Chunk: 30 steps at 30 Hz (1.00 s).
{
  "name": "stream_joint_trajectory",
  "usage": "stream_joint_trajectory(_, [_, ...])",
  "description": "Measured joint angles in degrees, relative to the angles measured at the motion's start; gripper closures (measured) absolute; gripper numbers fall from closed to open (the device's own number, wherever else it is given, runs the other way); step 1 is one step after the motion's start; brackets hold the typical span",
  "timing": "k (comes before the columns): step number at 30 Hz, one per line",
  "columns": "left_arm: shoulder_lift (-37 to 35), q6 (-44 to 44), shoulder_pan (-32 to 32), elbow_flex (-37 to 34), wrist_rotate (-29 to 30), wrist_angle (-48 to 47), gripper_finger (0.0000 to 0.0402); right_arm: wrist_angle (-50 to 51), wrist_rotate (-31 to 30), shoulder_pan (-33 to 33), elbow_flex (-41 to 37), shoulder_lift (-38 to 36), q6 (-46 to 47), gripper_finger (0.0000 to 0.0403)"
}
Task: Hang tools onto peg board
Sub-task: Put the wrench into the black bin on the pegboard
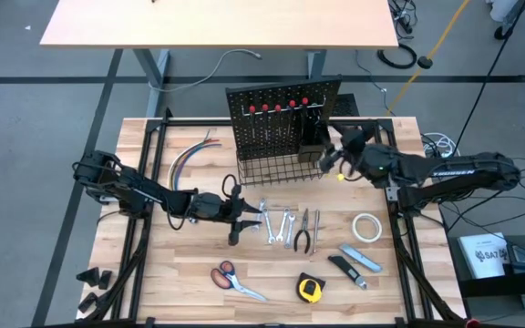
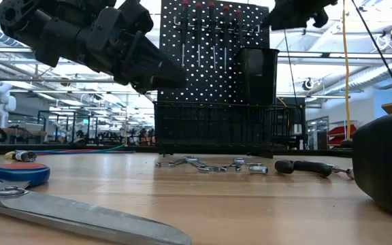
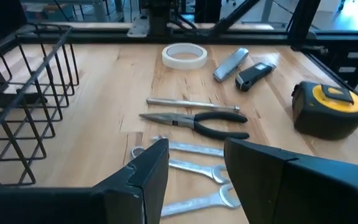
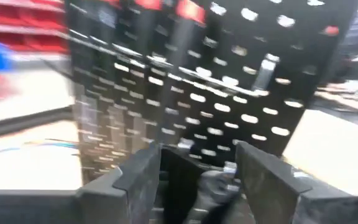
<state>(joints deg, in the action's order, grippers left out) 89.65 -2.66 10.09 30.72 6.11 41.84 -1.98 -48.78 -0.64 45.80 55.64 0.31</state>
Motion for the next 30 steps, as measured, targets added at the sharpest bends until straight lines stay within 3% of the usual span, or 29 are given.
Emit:
stream_joint_trajectory(3, [0.0,0.6,0.0,0.0,-3.8,-1.4,0.0239,0.4,10.2,1.8,0.0,-0.9,3.3,0.0201])
stream_joint_trajectory(7, [0.0,1.9,0.1,0.0,-12.4,-2.0,0.0239,3.4,29.7,3.7,0.0,0.6,8.4,0.0205])
stream_joint_trajectory(11, [0.0,1.5,0.0,0.0,-13.4,-2.1,0.0239,7.6,42.6,6.5,0.0,5.5,12.5,0.0206])
stream_joint_trajectory(19, [0.0,1.5,0.0,0.0,-13.1,-2.4,0.0240,8.5,42.9,11.3,0.0,21.1,15.5,0.0206])
stream_joint_trajectory(25, [0.3,1.7,0.0,0.0,-12.7,-2.4,0.0240,3.1,42.0,11.7,0.0,32.4,14.9,0.0206])
stream_joint_trajectory(30, [2.8,2.1,-0.6,0.0,-5.5,-2.1,0.0240,-1.2,37.2,11.6,0.0,37.9,11.3,0.0206])
